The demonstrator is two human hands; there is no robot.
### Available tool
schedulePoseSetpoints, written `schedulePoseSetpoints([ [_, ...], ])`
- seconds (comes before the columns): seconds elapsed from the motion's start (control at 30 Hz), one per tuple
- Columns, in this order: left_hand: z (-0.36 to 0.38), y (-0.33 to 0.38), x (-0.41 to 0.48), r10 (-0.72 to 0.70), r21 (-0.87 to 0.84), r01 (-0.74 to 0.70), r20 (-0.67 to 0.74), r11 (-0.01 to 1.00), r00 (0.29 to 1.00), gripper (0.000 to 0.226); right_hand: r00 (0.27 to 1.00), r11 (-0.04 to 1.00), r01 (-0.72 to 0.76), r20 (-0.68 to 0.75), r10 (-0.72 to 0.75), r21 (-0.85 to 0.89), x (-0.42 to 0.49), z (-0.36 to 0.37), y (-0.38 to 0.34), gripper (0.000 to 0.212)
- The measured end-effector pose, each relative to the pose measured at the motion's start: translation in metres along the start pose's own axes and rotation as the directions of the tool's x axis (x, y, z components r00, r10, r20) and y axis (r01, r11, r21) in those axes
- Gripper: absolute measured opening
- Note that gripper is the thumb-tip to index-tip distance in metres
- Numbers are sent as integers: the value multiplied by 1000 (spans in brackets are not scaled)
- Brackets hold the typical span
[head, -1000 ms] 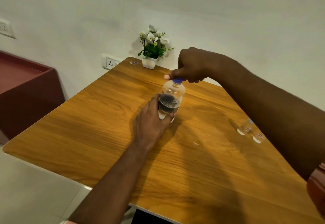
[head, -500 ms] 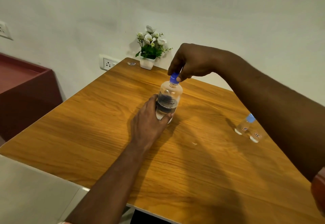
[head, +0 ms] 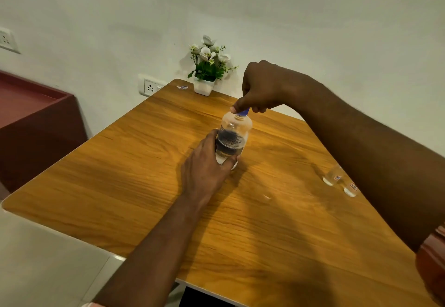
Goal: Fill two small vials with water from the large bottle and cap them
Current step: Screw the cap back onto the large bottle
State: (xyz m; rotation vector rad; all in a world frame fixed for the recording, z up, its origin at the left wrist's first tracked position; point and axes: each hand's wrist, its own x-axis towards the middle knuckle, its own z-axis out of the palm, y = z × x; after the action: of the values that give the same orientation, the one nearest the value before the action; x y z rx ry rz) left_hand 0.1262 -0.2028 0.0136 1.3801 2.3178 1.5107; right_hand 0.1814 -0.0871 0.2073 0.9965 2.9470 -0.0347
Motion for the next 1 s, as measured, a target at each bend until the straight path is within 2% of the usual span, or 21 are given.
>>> schedulePoseSetpoints([
  [0.2,0,0,0,-7,-10,7,6,1000,1000,78,1000,1000,-9,5,9,-10,-7,0,-5,49],
  [0.3,1,0,0,-2,-11,2,1,1000,1000,77,995,993,-53,-77,62,108,-15,-2,-8,58],
  [0.37,1,-1,-1,-5,-13,5,6,1000,1000,77,975,958,-102,-163,150,266,-22,0,-6,73],
  [0.43,1,-2,-1,-19,-17,19,20,1000,1000,80,927,847,-106,-257,274,520,-33,14,-1,74],
  [0.5,-1,-2,-1,-45,-28,47,46,999,998,86,845,670,-59,-320,428,740,-50,44,1,53],
  [0.57,-2,-2,-2,-75,-42,79,75,996,994,90,783,508,-59,-277,558,859,-65,84,0,36],
  [0.6,-3,-3,-2,-88,-46,92,87,995,992,92,780,455,-77,-230,582,887,-71,103,-2,34],
  [0.73,-6,-5,-6,-120,-66,127,92,990,988,88,854,325,-139,-53,517,936,-79,151,-17,71],
  [0.87,-9,-6,-14,-131,-99,137,64,986,989,77,877,350,-137,-51,477,927,-75,162,-28,102],
  [1.0,-8,-8,-17,-113,-63,115,46,991,993,62,851,386,-117,-108,514,915,-70,171,-33,104],
])
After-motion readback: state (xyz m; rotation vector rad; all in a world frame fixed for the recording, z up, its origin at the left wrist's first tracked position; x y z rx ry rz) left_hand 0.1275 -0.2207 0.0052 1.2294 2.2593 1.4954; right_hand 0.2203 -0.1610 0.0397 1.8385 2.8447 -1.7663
